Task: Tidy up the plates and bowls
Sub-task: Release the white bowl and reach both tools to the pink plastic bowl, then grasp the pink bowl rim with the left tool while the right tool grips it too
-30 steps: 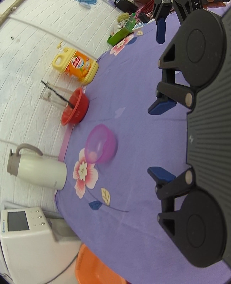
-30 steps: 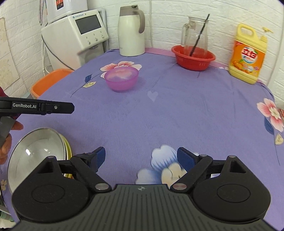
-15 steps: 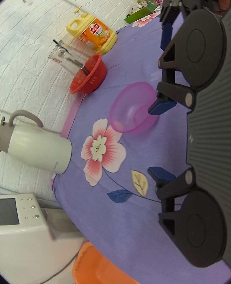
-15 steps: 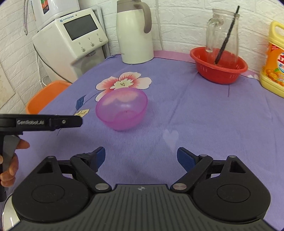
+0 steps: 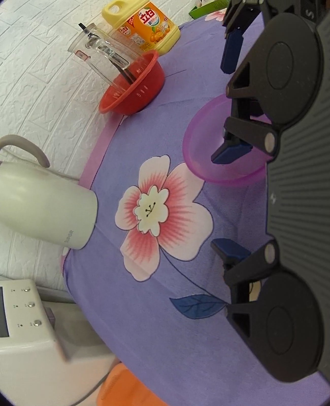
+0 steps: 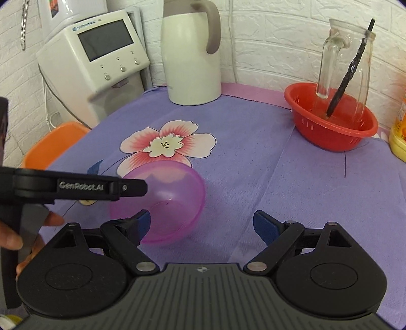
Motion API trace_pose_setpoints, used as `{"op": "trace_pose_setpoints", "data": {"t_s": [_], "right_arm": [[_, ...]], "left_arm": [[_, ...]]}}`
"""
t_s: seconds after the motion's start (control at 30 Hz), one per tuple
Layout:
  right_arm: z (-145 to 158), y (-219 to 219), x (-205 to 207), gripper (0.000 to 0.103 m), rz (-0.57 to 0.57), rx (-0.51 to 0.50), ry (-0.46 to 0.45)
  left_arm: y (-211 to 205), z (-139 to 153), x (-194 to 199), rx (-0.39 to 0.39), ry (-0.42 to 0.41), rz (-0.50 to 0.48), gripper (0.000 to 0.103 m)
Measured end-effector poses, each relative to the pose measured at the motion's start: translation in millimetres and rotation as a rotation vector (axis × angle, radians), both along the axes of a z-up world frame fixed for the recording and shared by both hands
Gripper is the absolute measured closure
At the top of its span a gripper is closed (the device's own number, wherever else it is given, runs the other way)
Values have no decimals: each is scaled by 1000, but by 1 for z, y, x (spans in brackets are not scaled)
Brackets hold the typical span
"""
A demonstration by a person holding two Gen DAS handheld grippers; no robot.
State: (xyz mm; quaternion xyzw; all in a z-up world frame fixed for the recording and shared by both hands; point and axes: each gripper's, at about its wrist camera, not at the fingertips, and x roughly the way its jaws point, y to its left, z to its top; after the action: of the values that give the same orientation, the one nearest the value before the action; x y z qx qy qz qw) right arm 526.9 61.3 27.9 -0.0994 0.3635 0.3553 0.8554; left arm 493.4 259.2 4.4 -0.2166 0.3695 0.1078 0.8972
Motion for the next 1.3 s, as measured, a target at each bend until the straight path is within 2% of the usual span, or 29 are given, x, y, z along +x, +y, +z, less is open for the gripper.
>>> {"op": "trace_pose_setpoints", "data": {"t_s": [0.13, 0.27, 0.43, 0.63, 0.77, 1.1, 1.17, 1.23, 1.3], "right_arm": [[-12, 12, 16, 0, -18, -26, 11], [-31, 22, 27, 0, -21, -50, 38], [-34, 27, 25, 0, -4, -66, -14], [-31, 25, 19, 0, -4, -29, -38], [-22, 27, 9, 0, 24, -32, -86], [-31, 34, 5, 0, 46, -14, -4], [-31, 37, 2, 0, 57, -5, 19], [-30, 37, 0, 0, 64, 8, 44], [-28, 36, -2, 0, 72, 16, 65]], "left_arm": [[-3, -5, 8, 21, 5, 6, 38], [-12, -6, 12, 79, 7, 0, 38], [-19, -8, 14, 108, -3, -15, 38], [-22, -6, 12, 85, -22, -21, 38], [-25, -1, 12, 99, -34, -32, 38], [-31, -9, 7, 76, -28, -41, 38], [-33, -9, 6, 62, -29, -48, 46], [-31, -7, 5, 3, -31, -69, 54], [-33, -6, 2, -37, -21, -85, 56]]}}
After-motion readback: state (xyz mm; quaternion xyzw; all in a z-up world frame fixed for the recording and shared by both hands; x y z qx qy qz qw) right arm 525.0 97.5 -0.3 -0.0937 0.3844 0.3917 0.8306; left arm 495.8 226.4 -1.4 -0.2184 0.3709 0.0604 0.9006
